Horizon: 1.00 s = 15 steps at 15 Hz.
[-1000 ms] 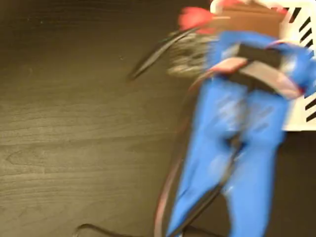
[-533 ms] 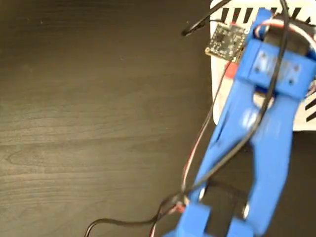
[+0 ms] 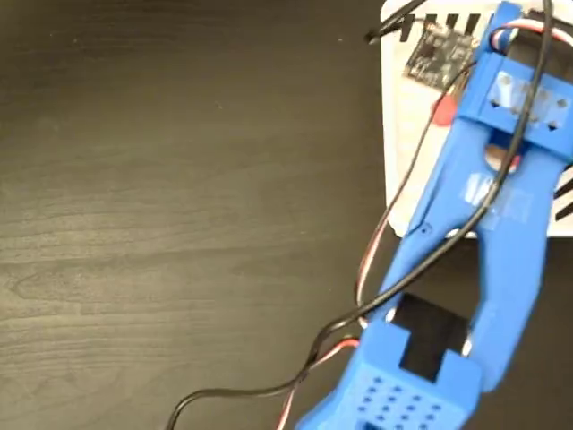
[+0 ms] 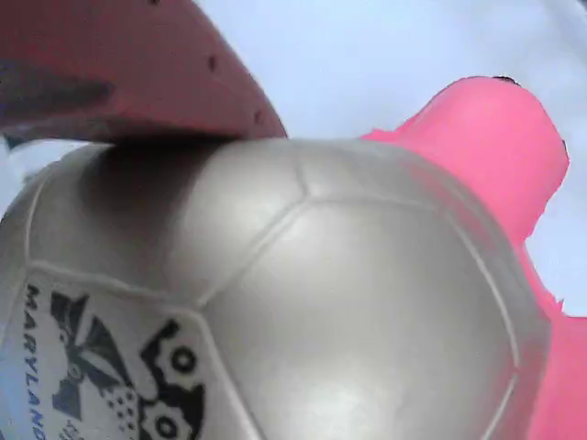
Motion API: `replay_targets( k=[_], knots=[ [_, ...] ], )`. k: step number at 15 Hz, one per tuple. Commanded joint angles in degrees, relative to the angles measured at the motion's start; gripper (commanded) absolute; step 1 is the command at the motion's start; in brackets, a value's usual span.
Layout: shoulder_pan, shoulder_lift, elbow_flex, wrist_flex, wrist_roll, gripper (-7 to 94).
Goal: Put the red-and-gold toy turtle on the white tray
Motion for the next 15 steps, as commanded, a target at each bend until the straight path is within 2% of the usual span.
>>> replay_targets(
  k=[1, 5, 6, 7, 8, 9, 13, 15],
  knots=[
    [0.79, 1.76, -4.48, 0.62, 0.0, 0],
    [0.62, 1.58, -3.25, 0.97, -0.79, 0],
    [0.35, 1.58, -2.29, 1.41, -1.41, 13],
    [-0.09, 1.67, -1.32, 2.11, -2.2, 32],
    [-0.35, 1.85, -0.88, 2.29, -2.37, 43],
    [-0.35, 2.02, -0.79, 2.46, -2.29, 49],
    [-0.35, 2.64, -0.09, 2.99, -2.81, 51],
    [-0.35, 2.99, 0.53, 2.9, -3.08, 66]
  ],
)
